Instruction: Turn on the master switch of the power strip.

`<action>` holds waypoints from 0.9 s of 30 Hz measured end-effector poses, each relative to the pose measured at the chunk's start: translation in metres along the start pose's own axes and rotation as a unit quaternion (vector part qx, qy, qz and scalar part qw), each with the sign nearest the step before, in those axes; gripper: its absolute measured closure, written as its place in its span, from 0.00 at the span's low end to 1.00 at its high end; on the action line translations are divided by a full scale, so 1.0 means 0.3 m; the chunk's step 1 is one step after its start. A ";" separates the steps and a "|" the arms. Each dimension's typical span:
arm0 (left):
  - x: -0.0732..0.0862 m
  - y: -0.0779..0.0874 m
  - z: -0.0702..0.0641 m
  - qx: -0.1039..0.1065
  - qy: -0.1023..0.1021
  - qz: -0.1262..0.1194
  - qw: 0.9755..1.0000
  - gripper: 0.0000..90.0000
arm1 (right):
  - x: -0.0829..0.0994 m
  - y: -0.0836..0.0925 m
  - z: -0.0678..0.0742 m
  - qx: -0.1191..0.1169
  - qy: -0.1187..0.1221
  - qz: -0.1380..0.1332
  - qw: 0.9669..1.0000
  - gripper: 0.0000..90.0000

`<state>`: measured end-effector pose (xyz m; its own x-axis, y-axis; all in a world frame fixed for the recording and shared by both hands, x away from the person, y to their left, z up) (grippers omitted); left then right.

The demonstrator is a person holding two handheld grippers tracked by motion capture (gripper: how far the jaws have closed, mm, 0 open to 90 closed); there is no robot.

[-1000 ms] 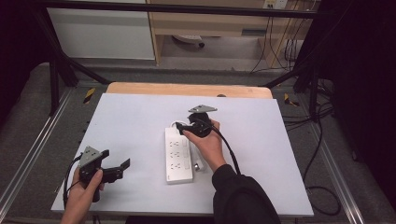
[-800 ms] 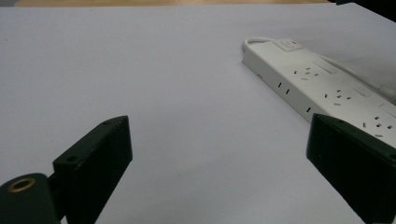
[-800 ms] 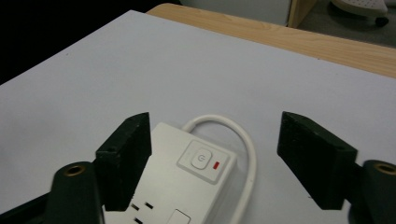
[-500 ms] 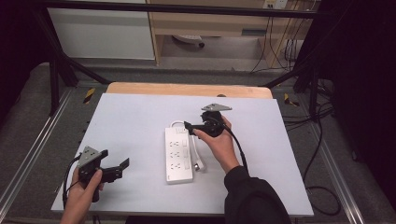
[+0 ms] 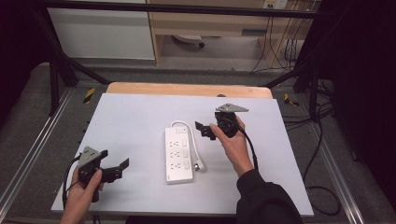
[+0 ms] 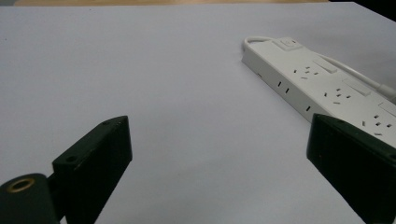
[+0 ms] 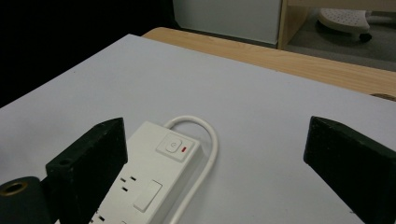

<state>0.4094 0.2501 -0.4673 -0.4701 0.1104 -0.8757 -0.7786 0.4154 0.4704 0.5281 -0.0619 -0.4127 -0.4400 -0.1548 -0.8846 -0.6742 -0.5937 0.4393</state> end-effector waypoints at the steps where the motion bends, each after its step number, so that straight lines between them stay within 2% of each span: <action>1: 0.000 0.000 0.000 0.000 0.000 0.001 1.000 0.08 | 0.000 0.009 -0.006 0.001 -0.002 -0.002 1.000 0.07; 10: 0.001 0.000 0.000 0.000 0.000 0.001 1.000 0.08 | 0.014 0.072 -0.053 0.014 0.000 -0.005 1.000 0.07; 19: 0.002 0.001 0.000 -0.001 0.000 0.001 1.000 0.08 | 0.030 0.141 -0.079 0.023 0.007 -0.016 1.000 0.08; 24: 0.003 0.002 0.000 -0.001 -0.001 0.002 1.000 0.07 | 0.049 0.183 -0.097 0.030 0.015 -0.018 0.999 0.08; 27: 0.003 0.001 0.000 -0.001 -0.001 0.002 1.000 0.08 | 0.064 0.210 -0.111 0.032 0.012 -0.022 0.999 0.08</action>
<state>0.4086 0.2503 -0.4678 -0.4725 0.1130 -0.8741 -0.7773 0.4141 0.4737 0.4970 -0.1283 -0.4072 -0.3951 -0.1493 -0.9064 -0.7295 -0.5488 0.4084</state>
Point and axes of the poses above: each handheld gripper's, and its own axes: y roughly backward along the jaws, x roughly out of its underside, z roughly to its left, the point moved 10 cm from there along -y, roughly forward along the jaws
